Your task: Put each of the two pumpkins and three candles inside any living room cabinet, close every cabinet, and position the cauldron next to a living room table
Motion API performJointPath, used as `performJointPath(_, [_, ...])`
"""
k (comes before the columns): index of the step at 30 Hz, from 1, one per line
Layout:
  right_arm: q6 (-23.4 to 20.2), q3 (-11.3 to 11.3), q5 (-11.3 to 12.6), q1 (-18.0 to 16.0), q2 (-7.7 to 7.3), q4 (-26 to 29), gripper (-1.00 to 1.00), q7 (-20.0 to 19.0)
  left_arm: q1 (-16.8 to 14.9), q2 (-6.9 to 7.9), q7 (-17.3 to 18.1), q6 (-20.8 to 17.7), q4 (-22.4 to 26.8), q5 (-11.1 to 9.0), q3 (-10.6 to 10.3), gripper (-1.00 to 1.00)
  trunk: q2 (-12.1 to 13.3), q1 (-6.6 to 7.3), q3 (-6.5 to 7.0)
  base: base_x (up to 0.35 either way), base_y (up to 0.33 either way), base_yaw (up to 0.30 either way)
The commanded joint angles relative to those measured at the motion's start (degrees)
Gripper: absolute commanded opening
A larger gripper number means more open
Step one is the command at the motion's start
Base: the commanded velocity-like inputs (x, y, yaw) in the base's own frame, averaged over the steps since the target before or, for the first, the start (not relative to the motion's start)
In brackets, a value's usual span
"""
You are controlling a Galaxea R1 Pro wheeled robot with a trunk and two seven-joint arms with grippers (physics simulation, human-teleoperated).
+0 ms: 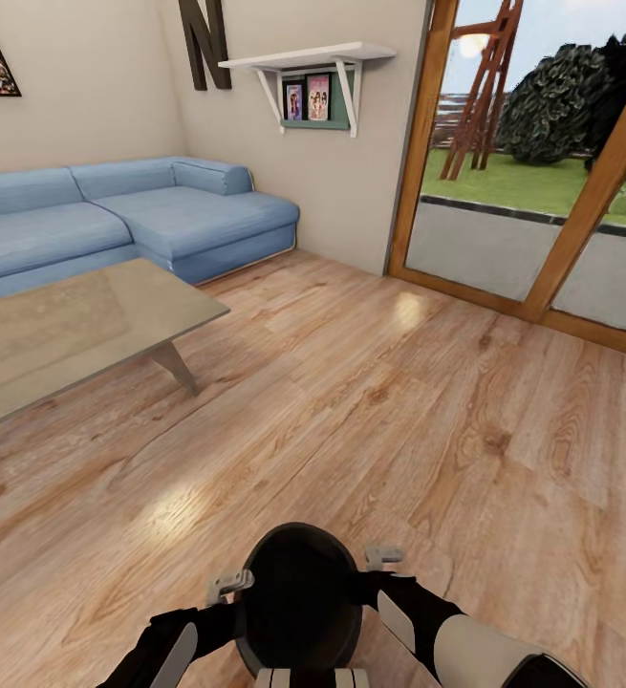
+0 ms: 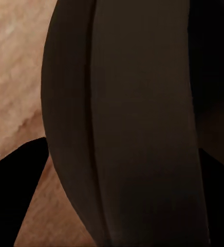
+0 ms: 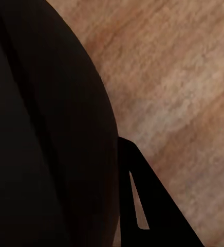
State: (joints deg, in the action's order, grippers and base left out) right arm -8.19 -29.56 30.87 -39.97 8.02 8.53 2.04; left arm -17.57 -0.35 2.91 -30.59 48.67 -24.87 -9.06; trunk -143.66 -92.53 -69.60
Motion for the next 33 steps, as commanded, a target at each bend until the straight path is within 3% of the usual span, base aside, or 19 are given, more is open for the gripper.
performJointPath(1, [-0.25, -0.41, 0.5, -0.02, -0.03, 0.09, -1.0, 0.24, -0.01, 0.0, 0.09, -0.26, 0.04, -0.27, 0.0, -1.0, -0.02, 0.01, -0.05, 0.0, 0.0, 0.0])
performJointPath(33, [-0.25, -0.41, 0.47, -0.02, -0.03, 0.07, -1.0, 0.24, 0.0, 0.06, 0.17, 2.07, 0.03, -0.44, 0.0, -1.0, -0.02, 0.01, -0.05, 0.0, 0.0, 0.0])
